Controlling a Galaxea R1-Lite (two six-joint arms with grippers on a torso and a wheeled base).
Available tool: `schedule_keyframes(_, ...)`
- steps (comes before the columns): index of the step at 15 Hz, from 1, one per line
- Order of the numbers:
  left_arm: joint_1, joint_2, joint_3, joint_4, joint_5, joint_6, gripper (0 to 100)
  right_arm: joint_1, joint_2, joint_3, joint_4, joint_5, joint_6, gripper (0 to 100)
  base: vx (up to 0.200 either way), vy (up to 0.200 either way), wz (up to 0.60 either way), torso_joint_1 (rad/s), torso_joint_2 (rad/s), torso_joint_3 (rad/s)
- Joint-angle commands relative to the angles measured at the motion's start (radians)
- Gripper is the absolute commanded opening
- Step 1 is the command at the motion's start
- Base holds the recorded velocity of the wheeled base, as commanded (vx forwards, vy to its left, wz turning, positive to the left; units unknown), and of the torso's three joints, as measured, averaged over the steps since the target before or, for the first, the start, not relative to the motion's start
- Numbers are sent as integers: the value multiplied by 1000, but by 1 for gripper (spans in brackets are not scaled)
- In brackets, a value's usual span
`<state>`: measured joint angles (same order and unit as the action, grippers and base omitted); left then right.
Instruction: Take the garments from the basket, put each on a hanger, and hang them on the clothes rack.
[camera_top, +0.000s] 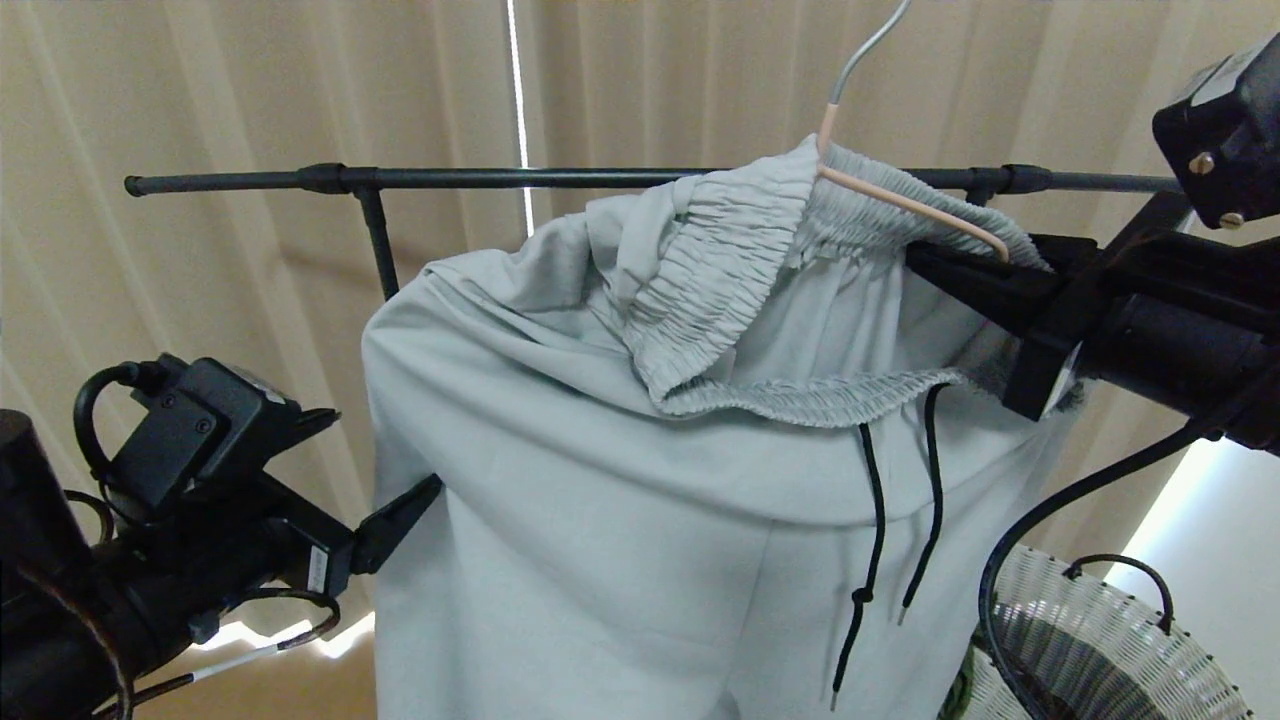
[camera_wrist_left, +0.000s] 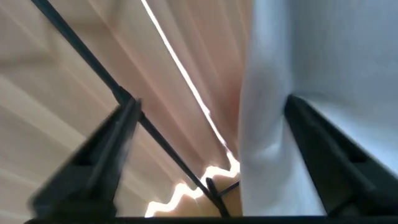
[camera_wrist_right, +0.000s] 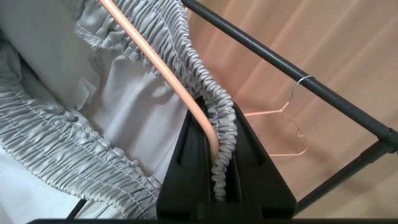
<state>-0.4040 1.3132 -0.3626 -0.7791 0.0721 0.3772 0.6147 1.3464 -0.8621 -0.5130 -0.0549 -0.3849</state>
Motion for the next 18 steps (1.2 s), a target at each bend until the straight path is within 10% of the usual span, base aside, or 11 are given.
schedule_keyframes(1,1,4,4,-2,2,0,0,0,2,-2,-1,0,0,0,0,0,0,0,0,0)
schedule_keyframes(11,275,-52,149,0,6,131,0,-107,10,-31,39,-14,-3,0,0,0,0,0,0,0)
schedule_keyframes(18,292,-45,137,-2,8,167,0,-135,8,-31,74,-16,-3,0,0,0,0,0,0,0)
